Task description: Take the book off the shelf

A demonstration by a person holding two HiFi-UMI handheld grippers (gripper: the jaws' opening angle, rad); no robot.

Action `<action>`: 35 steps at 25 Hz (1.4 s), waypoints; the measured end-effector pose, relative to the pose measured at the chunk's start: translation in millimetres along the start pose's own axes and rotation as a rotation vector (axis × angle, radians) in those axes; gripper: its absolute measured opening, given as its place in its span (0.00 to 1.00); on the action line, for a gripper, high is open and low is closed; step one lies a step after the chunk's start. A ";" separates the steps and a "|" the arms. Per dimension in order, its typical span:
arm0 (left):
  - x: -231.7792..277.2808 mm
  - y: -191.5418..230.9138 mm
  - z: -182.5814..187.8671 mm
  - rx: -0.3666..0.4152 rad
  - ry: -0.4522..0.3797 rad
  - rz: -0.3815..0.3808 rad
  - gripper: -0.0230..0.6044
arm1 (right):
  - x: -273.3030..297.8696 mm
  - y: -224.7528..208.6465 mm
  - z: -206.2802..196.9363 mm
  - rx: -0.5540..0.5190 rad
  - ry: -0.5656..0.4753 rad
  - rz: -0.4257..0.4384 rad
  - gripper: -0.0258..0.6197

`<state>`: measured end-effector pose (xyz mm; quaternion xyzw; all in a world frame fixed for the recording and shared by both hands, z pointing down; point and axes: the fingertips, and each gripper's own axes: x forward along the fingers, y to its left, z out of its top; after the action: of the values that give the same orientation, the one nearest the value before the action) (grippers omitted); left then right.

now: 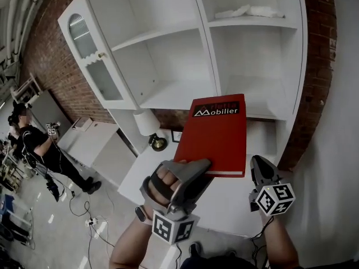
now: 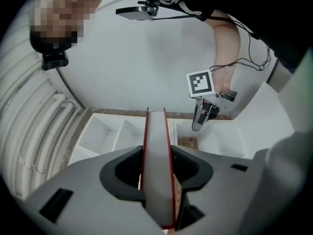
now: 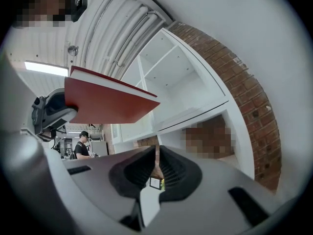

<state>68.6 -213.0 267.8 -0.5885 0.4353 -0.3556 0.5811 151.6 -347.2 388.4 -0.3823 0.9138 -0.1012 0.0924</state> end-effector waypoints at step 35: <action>-140.9 -120.1 -254.3 -0.161 0.281 -0.174 0.30 | 119.8 171.6 -75.0 -0.114 0.165 0.081 0.08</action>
<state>-206.5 -184.4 417.7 -0.6129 0.4868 -0.4473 0.4328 -66.3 -306.6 405.7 -0.3402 0.9372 -0.0766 -0.0011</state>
